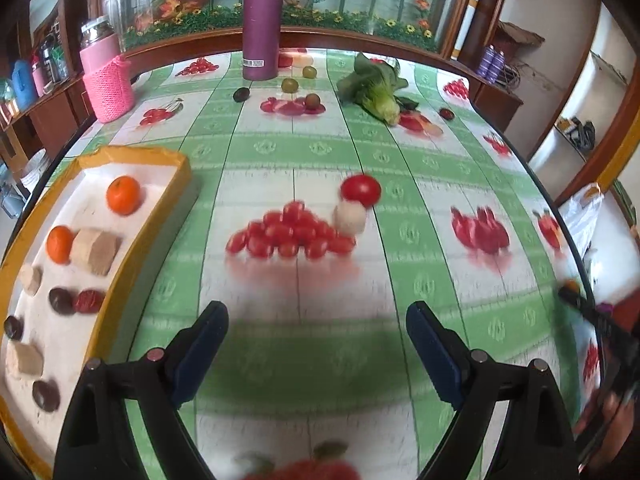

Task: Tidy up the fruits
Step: 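Grasp a loose orange with the right tool while the left tool grasps a round bread piece, then carry the orange and round bread piece over the white tray with both tools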

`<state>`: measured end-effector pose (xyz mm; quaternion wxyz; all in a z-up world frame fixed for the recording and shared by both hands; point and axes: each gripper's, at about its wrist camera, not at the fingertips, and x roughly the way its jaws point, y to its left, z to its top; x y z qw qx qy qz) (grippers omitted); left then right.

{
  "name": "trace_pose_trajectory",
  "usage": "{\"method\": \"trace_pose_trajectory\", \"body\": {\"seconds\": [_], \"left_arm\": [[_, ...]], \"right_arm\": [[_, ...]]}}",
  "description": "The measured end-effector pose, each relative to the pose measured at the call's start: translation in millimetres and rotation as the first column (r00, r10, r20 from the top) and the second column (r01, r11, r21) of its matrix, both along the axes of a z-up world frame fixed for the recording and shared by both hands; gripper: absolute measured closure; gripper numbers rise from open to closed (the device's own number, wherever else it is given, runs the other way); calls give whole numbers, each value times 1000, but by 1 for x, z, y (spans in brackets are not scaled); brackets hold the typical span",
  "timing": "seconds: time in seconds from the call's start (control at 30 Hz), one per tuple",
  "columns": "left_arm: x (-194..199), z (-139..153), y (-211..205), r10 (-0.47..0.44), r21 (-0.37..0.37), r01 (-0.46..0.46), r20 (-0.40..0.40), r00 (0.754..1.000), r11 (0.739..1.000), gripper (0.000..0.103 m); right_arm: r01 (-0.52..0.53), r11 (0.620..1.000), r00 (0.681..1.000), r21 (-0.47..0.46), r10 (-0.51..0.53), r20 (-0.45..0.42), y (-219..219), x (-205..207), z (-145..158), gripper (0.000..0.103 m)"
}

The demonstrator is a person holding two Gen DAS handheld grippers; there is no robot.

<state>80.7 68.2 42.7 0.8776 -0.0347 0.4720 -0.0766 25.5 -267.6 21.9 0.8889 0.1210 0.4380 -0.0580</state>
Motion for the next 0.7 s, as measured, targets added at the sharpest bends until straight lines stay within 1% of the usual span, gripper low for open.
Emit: {"method": "trace_pose_trajectory", "body": {"seconds": [0.07,0.13,0.2,0.3,0.4,0.43,0.5,0.53,0.57,0.6,0.63,0.7], "left_arm": [[16,-3,-4,8,-20,-8,0,1000,1000,11],[30,-7,-12,3,-16,-4,0,1000,1000,11],[40,-12,-20,-5,7,5,5,1000,1000,11],[49,-20,-31,-27,37,27,2,1000,999,17],[57,-29,-36,-40,67,41,-14,999,997,27],[58,-29,-37,-37,82,37,4,999,996,29],[59,-28,-38,-47,93,44,24,999,995,40],[60,-27,-38,-54,103,50,39,998,993,55],[61,-27,-37,-66,104,61,53,996,993,66],[61,-27,-35,-74,98,68,63,995,993,72],[61,-27,-32,-76,84,70,66,995,994,75],[61,-26,-26,-73,44,71,62,995,997,75]], "right_arm": [[-26,1000,1000,0,26,-1,6,-3,0,71],[-49,999,999,0,49,0,10,-5,1,70],[-65,998,998,10,65,1,13,-7,1,70],[-86,996,996,19,86,5,16,-10,2,70],[-98,995,995,30,98,5,17,-12,0,70],[-99,994,995,35,99,2,16,-12,0,70],[-99,994,995,42,99,4,16,-13,-1,70],[-99,994,995,42,99,4,16,-13,-1,70],[-100,994,995,41,100,3,16,-13,-1,70],[-103,994,995,39,103,5,17,-13,-1,70],[-106,994,994,41,106,6,17,-13,-1,70],[-113,993,994,43,113,7,20,-13,-1,70]]}}
